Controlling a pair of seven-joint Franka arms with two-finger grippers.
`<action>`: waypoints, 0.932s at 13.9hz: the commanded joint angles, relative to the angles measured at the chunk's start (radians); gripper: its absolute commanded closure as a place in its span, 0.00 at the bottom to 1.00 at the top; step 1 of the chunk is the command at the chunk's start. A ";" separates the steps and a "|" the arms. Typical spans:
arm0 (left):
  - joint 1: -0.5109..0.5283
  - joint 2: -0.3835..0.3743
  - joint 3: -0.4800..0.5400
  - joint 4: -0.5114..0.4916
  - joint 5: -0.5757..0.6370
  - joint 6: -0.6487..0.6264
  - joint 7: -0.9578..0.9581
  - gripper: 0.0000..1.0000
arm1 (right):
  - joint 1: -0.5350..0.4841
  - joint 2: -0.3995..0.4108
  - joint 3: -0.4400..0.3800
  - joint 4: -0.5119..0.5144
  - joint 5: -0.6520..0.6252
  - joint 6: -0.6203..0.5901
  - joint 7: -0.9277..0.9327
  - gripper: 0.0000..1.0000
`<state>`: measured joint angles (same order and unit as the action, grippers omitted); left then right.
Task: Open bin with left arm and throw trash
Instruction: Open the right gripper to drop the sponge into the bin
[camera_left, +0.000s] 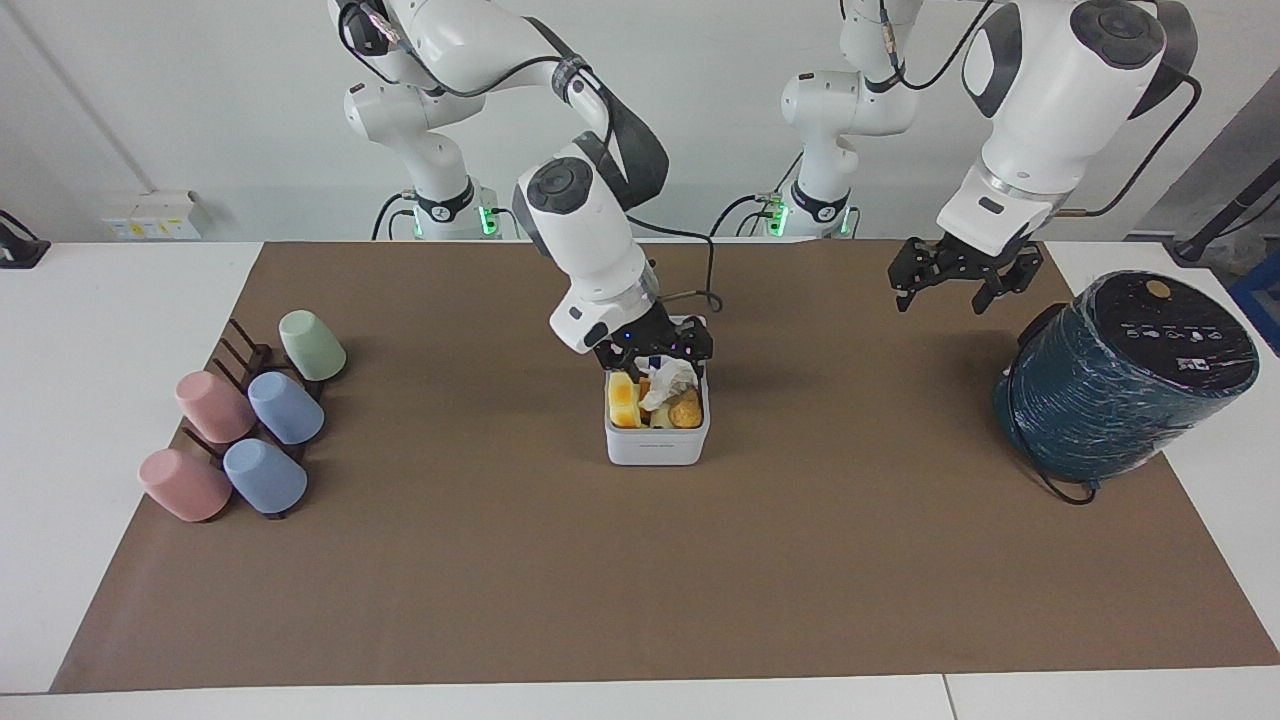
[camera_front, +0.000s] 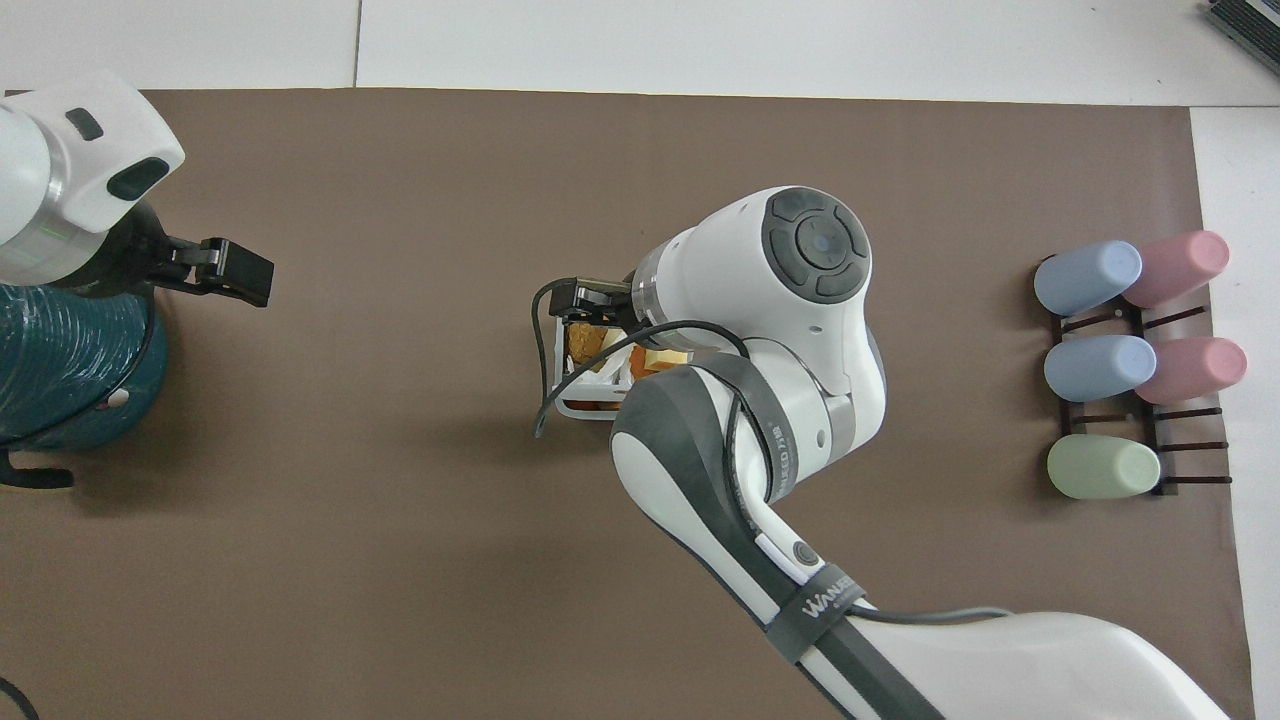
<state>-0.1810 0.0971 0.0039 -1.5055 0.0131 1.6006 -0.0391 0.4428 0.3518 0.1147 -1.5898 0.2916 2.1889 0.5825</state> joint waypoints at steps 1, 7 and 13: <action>0.020 -0.031 -0.008 -0.042 0.011 0.038 0.011 0.00 | -0.010 -0.049 -0.004 -0.006 -0.009 -0.021 0.028 0.00; 0.018 -0.031 -0.008 -0.044 0.011 0.047 0.005 0.00 | -0.149 -0.115 -0.009 -0.006 -0.334 -0.026 -0.064 0.00; 0.018 -0.031 -0.008 -0.044 0.011 0.047 0.008 0.00 | -0.352 -0.186 -0.009 -0.006 -0.359 -0.182 -0.265 0.00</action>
<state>-0.1735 0.0967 0.0035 -1.5086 0.0131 1.6211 -0.0391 0.1306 0.2081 0.0926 -1.5864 -0.0471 2.0667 0.3427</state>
